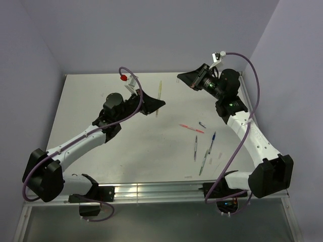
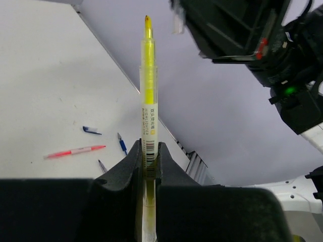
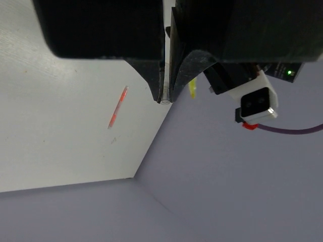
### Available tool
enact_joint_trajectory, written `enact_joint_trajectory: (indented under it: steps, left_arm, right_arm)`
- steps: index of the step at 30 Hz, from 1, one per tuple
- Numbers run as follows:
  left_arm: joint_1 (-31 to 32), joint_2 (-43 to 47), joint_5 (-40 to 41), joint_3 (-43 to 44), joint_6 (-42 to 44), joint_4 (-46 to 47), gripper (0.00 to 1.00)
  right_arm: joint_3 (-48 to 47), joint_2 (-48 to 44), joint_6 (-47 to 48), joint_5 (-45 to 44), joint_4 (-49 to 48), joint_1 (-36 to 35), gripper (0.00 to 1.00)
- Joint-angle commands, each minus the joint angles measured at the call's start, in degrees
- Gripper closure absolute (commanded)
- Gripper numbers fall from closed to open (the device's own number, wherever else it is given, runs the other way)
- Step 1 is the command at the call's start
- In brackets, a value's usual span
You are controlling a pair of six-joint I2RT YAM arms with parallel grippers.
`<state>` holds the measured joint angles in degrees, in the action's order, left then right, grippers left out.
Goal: Insert the pens into the pen caps
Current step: Insert the pen cap onto the pen.
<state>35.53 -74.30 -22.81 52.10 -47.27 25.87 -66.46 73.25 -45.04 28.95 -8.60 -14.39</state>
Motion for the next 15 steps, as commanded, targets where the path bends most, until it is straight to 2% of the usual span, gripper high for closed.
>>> enact_joint_trajectory:
  steps: [1,4,6,15]
  left_arm:
    - [1.8,-1.9,2.0,1.0,-1.2,2.4,1.0]
    - [8.0,-3.0,9.4,6.2,6.5,-5.4,1.0]
    - [11.0,-1.9,9.5,3.6,6.8,-2.0,1.0]
    - [11.2,-2.0,10.9,3.7,7.5,-2.9,1.0]
  right_arm:
    - [2.9,-3.1,-2.1,1.6,-9.3,-0.1,1.0]
    - [4.8,-4.3,-1.6,0.7,-9.6,-0.1,1.0]
    - [5.5,-4.4,-1.7,0.7,-10.1,-0.1,1.0]
    - [5.5,-4.9,-1.1,0.9,-9.8,-0.1,1.0]
